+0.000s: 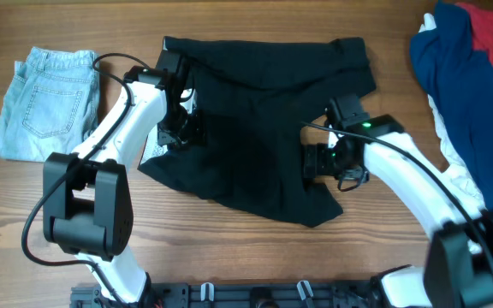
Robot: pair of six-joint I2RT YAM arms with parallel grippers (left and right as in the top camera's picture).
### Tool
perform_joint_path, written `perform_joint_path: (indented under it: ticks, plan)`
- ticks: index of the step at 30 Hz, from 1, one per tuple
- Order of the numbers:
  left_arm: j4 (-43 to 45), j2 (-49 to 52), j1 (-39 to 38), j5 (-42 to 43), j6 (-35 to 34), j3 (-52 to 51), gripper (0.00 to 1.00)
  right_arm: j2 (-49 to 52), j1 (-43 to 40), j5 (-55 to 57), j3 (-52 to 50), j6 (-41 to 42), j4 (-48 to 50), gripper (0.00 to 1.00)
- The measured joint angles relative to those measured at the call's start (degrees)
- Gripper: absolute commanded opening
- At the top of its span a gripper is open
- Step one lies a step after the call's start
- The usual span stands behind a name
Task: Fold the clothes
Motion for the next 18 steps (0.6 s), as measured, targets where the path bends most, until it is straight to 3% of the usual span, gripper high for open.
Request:
perform_joint_path:
  ticks: [6,10,13,18]
  plan:
    - [0.04,0.0,0.0,0.0,0.0,0.0,0.45,7.91,0.07,-3.48,-1.09,-1.46,5.11,0.84]
    - [0.66,0.0,0.0,-0.02,0.0,0.0,0.45,8.39,0.48,-3.93,-0.87,-1.4,5.9,0.49]
    - [1.14,0.0,0.0,-0.02,-0.02,0.0,0.42,8.44,0.83,-3.45,-0.92,0.85,5.99,0.04]
    - [2.36,0.13,0.0,0.0,-0.02,-0.15,0.36,8.44,0.87,-1.99,-0.94,3.54,5.73,0.04]
